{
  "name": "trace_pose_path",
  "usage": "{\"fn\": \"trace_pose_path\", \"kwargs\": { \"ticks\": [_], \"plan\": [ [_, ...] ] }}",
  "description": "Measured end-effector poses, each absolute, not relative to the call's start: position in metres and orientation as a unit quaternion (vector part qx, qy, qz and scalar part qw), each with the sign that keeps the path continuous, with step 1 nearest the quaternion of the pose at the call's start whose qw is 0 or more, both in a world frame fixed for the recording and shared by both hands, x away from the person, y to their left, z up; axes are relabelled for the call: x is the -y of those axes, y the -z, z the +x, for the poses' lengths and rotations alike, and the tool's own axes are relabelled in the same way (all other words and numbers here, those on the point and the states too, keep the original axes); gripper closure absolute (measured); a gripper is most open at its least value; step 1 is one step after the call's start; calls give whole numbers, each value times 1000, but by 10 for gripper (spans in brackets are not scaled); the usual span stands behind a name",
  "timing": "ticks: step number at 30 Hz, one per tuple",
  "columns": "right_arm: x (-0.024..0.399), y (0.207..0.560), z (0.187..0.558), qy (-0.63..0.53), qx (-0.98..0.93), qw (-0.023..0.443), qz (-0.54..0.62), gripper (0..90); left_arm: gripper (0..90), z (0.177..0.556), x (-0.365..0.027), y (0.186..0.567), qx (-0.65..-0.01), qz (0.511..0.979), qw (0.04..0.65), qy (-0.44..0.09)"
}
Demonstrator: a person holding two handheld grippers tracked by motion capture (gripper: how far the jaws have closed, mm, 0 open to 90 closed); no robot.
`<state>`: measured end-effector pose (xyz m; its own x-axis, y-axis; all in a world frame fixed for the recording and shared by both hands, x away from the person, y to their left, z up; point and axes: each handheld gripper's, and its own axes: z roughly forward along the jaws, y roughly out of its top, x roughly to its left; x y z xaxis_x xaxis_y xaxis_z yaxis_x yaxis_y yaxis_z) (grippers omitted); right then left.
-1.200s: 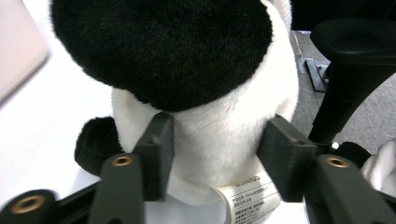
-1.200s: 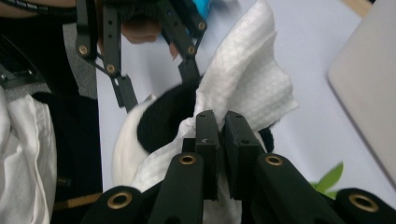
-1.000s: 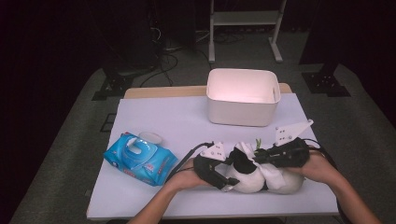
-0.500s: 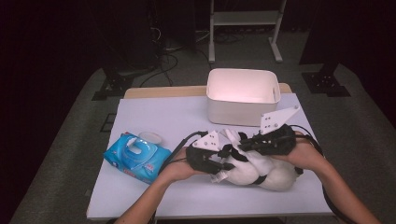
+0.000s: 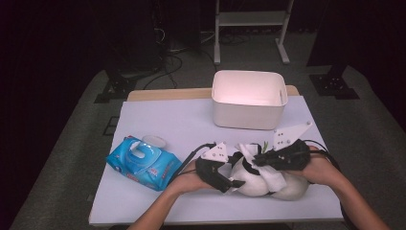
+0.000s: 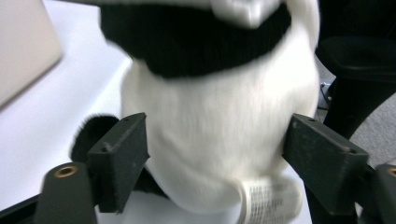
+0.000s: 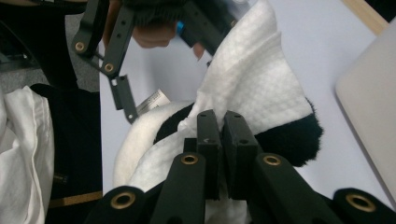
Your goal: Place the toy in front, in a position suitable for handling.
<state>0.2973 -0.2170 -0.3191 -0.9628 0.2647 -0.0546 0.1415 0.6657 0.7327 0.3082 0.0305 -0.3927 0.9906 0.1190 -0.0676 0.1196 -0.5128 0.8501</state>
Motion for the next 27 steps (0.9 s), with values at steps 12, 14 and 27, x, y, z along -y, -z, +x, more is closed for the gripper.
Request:
{"fn": "trace_pose_path", "kwargs": {
  "ticks": [12, 14, 27],
  "plan": [
    [247, 321, 296, -406, -898, 83, 144, 856, 533, 307, 7, 406, -44, 867, 496, -27],
    [252, 319, 296, -414, -894, 89, 150, 855, 589, 308, 7, 400, -44, 865, 498, -32],
    [225, 307, 306, -410, -897, 102, 129, 854, 589, 312, -21, 393, -50, 869, 491, -31]
  ]
}}
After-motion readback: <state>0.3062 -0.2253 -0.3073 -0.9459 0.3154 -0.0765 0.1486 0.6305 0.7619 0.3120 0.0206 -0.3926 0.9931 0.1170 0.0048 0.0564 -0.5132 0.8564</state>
